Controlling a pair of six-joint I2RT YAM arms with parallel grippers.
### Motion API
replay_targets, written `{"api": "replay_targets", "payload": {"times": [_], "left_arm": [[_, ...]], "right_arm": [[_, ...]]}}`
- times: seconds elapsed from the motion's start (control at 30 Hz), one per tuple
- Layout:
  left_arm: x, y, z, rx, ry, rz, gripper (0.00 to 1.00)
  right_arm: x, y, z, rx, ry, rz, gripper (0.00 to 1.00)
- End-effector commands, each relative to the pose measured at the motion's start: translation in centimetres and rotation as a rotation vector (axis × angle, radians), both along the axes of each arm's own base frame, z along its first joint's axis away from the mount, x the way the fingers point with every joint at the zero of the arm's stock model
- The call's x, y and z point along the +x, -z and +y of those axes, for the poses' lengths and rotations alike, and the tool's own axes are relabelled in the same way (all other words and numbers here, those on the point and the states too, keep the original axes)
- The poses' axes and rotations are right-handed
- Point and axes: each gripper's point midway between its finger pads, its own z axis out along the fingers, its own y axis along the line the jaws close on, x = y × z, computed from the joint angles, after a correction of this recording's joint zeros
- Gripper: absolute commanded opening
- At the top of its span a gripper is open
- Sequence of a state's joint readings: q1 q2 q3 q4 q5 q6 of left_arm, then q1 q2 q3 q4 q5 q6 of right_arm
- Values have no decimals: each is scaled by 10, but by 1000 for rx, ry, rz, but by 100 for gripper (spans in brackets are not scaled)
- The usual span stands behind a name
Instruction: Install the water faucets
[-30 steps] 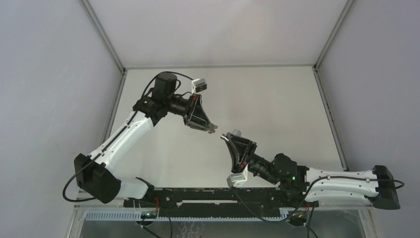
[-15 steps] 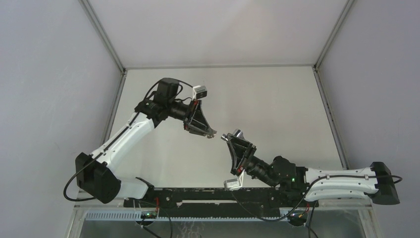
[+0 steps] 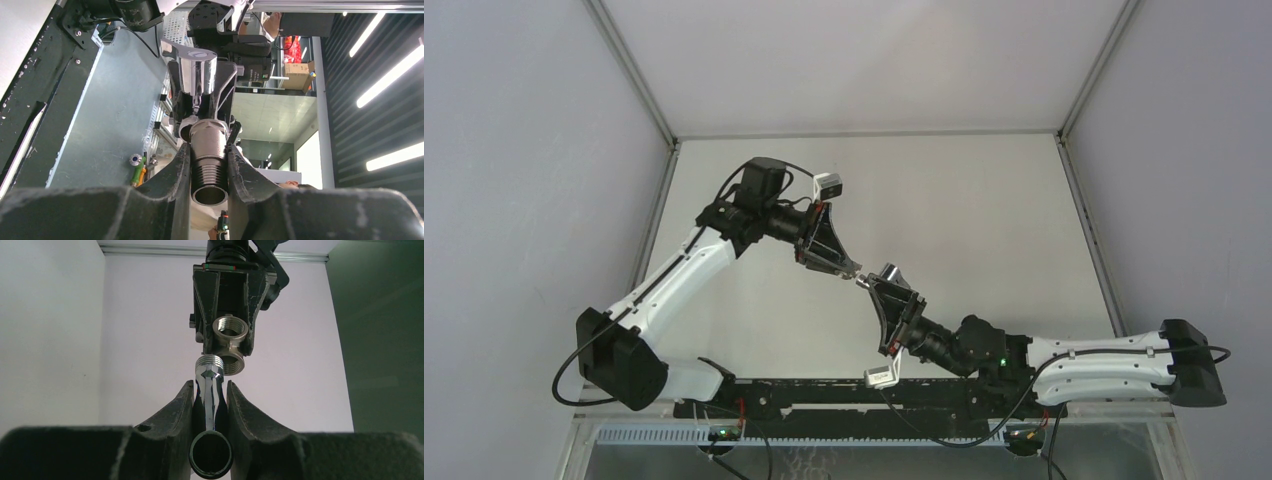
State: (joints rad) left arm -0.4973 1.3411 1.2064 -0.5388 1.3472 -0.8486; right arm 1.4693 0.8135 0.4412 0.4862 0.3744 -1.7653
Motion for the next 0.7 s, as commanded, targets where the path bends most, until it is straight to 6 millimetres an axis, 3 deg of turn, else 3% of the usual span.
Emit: {"api": "replay_targets", "payload": {"times": [0.0, 0.5, 0.67], "left_arm": [[-10, -10, 4, -31, 33, -7, 0], [-12, -13, 4, -25, 28, 7, 0], [-12, -16, 3, -25, 29, 11, 0]], "right_arm": [[-4, -49, -4, 148, -9, -39, 0], [13, -59, -8, 125, 60, -131, 0], [13, -56, 0, 106, 58, -156, 0]]}}
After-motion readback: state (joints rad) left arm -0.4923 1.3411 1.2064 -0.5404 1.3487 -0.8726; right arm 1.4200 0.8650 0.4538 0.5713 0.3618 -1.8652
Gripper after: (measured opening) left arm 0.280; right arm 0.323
